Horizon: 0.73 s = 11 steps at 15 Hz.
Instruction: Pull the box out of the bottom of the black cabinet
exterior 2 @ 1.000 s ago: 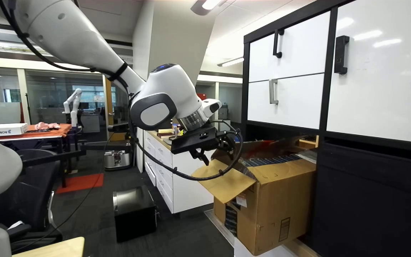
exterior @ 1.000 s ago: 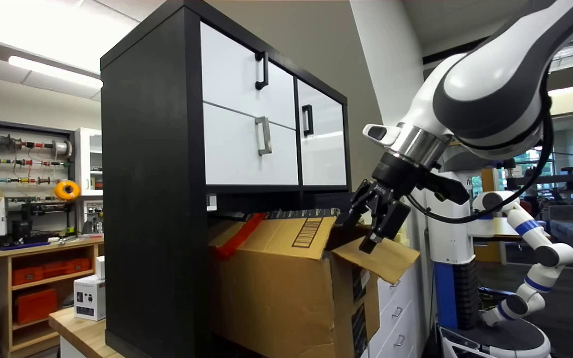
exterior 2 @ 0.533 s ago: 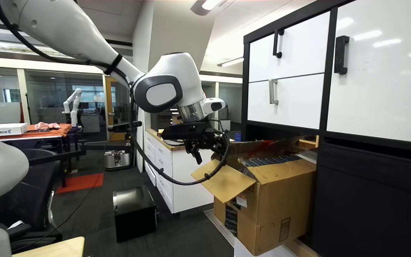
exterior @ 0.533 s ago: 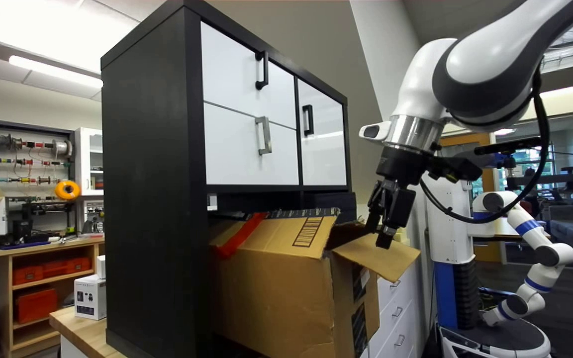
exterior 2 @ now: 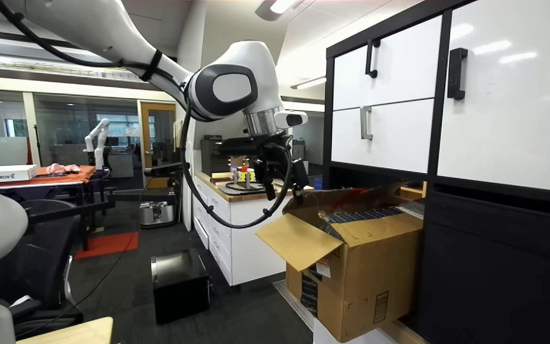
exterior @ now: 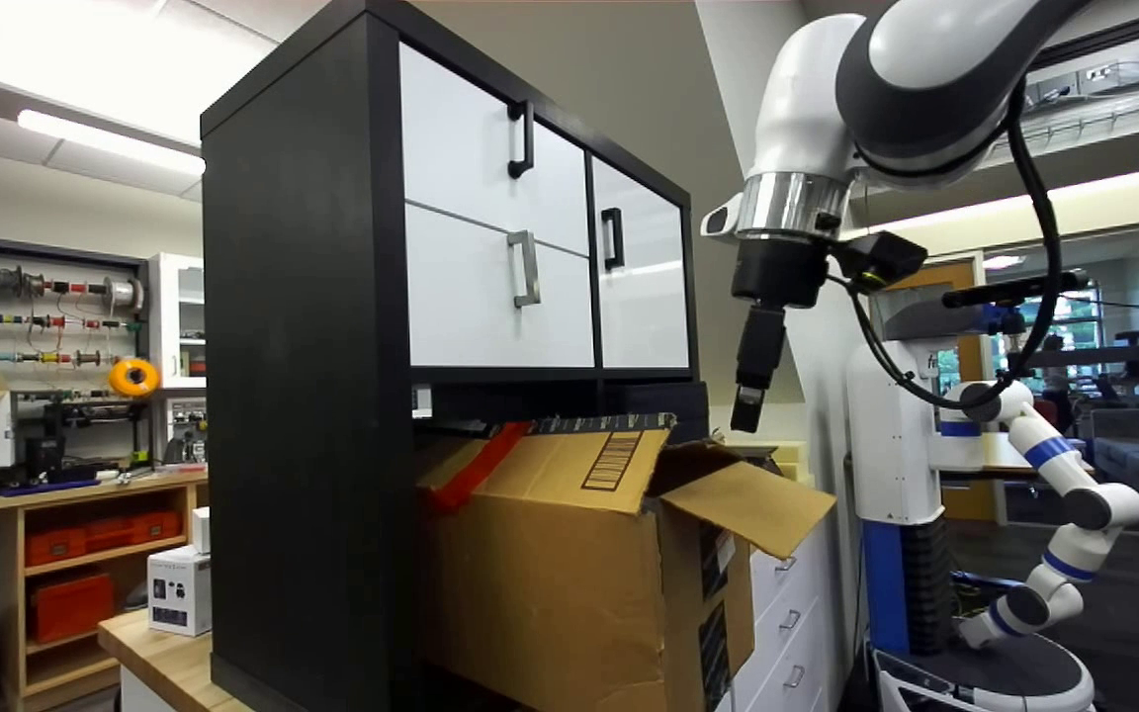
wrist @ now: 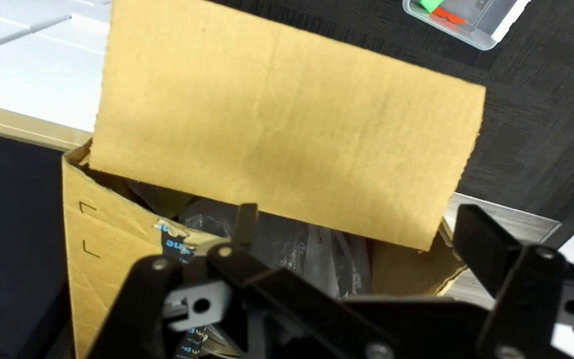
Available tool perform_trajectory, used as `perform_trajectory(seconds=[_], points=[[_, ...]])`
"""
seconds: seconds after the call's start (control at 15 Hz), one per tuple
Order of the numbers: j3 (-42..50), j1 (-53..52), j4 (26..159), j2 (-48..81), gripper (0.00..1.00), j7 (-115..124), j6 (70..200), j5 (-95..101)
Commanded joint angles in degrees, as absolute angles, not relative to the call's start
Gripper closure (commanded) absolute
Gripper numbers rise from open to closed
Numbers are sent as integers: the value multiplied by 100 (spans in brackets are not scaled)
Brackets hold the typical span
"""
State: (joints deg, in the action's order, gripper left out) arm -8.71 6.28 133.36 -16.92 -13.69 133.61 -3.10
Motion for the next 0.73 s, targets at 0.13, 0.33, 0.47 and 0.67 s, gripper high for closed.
perform_trajectory(seconds=[0.13, 0.33, 0.47, 0.67], points=[[-588, 253, 12768, -1338, 0, -524, 12949, -46], [-491, 149, 12912, -1384, 0, -688, 13155, -129], [-482, 135, 12868, -1336, 0, -661, 13149, -133], [-477, 136, 12857, -1316, 0, -651, 13148, -133]])
